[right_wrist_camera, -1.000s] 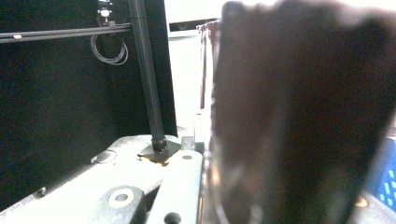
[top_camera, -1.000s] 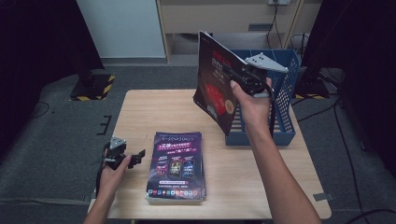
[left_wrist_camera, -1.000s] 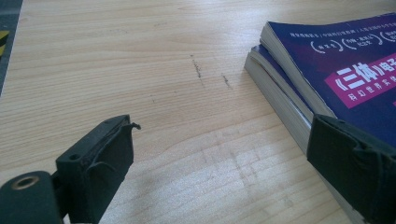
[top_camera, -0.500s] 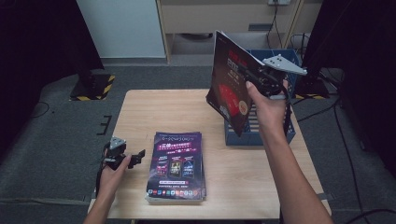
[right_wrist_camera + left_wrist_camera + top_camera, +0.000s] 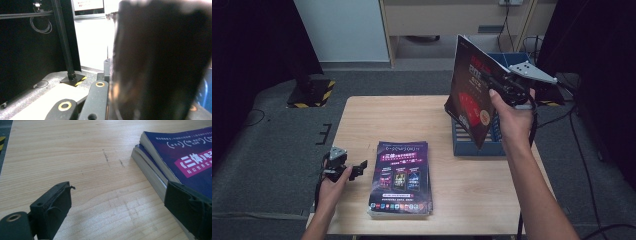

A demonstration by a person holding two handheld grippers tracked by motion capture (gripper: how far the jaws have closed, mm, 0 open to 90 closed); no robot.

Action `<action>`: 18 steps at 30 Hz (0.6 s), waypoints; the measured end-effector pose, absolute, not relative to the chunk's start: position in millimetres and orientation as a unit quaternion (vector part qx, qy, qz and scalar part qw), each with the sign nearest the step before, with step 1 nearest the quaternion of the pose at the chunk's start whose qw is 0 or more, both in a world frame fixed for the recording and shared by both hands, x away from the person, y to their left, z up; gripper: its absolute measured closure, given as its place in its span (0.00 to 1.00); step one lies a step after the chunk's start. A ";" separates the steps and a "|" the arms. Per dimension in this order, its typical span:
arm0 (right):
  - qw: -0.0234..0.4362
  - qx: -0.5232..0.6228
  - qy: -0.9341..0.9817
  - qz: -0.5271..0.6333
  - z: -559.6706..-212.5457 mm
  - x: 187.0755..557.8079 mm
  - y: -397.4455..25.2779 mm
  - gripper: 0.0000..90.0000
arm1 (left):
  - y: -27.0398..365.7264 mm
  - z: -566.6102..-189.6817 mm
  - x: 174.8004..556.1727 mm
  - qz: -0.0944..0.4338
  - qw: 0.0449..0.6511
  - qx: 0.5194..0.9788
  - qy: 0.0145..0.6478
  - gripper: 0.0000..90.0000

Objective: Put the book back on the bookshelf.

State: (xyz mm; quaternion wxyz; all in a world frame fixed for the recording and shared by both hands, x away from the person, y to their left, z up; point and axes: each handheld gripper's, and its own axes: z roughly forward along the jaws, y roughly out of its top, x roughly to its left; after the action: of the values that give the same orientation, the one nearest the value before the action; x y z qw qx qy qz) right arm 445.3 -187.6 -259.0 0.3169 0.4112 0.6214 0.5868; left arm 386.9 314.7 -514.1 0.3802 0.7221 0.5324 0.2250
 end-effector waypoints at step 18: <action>0.332 0.419 0.623 0.572 -257.6 441.5 -204.9 0.97 | 314.4 -513.8 386.6 0.226 0.380 0.723 0.531 0.08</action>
State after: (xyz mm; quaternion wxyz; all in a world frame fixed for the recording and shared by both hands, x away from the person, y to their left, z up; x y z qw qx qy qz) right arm 441.5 -204.9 -257.6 0.3320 0.4186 0.6226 0.5718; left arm 386.6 314.4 -513.8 0.3796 0.7233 0.5308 0.2260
